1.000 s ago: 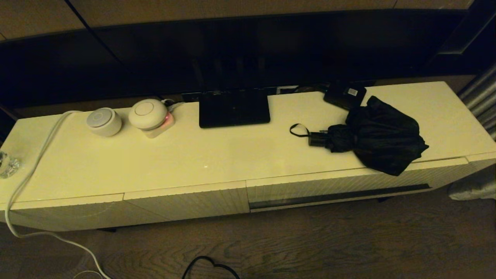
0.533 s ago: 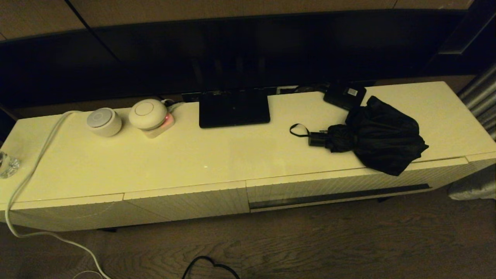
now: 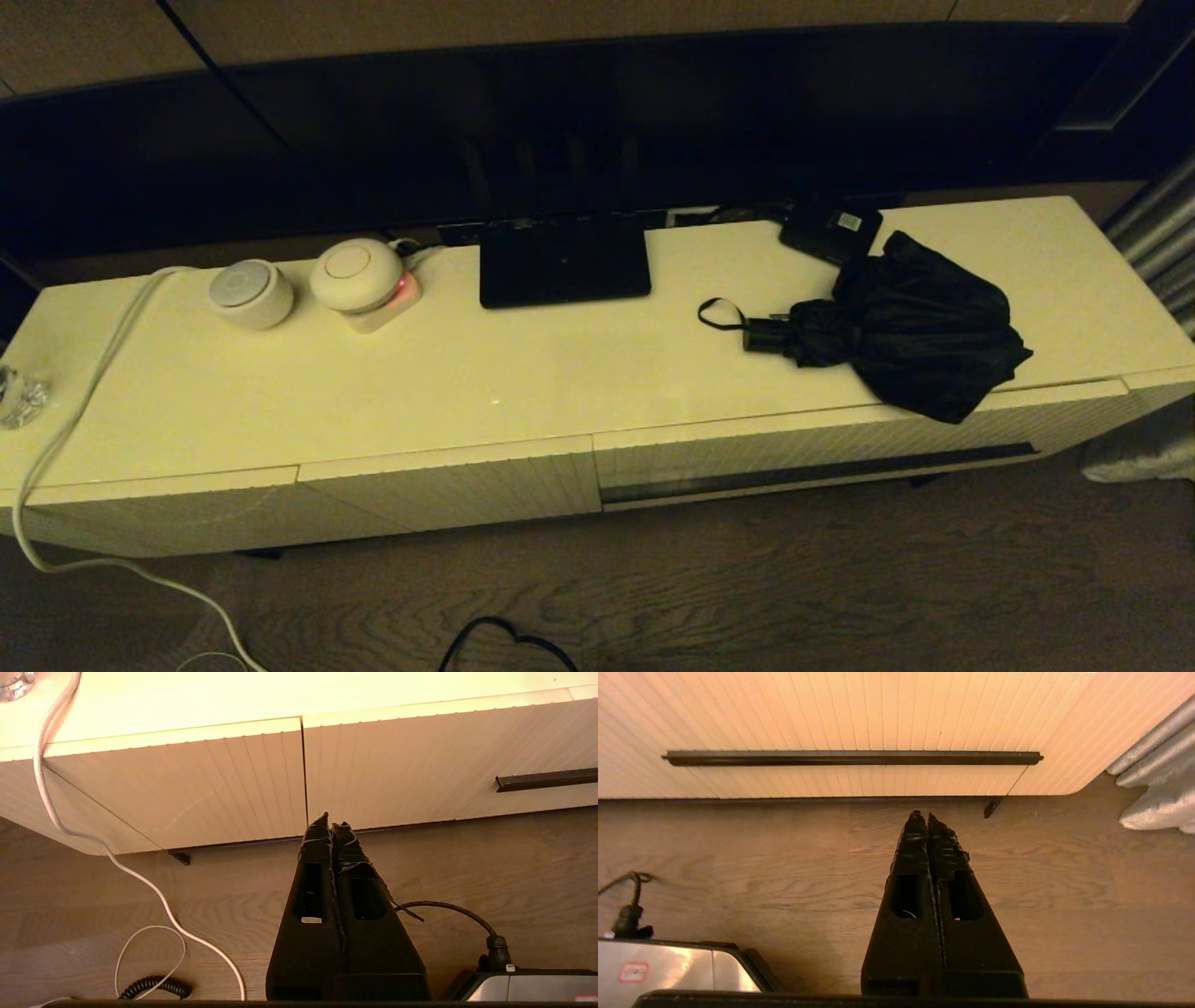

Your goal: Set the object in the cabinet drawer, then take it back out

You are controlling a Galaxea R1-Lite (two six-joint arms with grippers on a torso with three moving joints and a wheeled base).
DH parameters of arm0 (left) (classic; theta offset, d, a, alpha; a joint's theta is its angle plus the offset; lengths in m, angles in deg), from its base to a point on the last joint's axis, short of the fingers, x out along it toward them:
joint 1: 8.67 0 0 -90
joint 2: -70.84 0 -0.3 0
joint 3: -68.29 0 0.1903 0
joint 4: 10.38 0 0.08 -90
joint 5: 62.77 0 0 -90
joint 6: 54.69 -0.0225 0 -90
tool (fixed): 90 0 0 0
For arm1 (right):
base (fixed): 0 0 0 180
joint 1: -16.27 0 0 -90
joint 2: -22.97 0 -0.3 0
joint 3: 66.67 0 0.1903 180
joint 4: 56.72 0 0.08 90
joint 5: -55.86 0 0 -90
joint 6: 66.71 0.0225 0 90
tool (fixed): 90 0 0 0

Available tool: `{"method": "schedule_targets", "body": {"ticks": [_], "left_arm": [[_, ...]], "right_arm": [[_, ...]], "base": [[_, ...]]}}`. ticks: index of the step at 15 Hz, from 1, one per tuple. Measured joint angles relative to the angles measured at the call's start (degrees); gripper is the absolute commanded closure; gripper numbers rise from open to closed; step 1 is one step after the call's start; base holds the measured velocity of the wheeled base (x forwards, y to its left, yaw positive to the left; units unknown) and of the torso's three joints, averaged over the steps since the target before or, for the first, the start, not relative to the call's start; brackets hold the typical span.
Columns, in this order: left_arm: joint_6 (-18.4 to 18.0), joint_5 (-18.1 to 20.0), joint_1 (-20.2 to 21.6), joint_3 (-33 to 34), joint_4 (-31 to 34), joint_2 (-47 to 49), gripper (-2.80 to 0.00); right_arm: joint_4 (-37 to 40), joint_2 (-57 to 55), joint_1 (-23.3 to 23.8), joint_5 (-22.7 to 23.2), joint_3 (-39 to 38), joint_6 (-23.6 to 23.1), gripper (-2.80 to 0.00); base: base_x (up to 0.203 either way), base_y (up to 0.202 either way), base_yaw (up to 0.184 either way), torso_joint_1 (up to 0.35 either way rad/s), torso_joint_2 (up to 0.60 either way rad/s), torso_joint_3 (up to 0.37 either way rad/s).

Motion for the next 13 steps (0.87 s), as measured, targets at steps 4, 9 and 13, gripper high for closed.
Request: {"method": "schedule_targets", "body": {"ticks": [4, 9, 13], "left_arm": [[-0.04, 0.0, 0.0, 0.0, -0.02, 0.0, 0.0], [-0.03, 0.0, 0.0, 0.0, -0.02, 0.0, 0.0], [-0.02, 0.0, 0.0, 0.0, -0.02, 0.0, 0.0]], "right_arm": [[0.1, 0.0, 0.0, 0.03, -0.05, 0.38, 0.0], [0.47, -0.01, 0.0, 0.07, 0.0, 0.23, 0.0], [0.24, -0.01, 0.0, -0.07, -0.02, 1.25, 0.0]], "base": [[0.0, 0.0, 0.0, 0.0, 0.0, 0.0], [0.0, 0.0, 0.0, 0.0, 0.0, 0.0], [0.0, 0.0, 0.0, 0.0, 0.0, 0.0]]}}
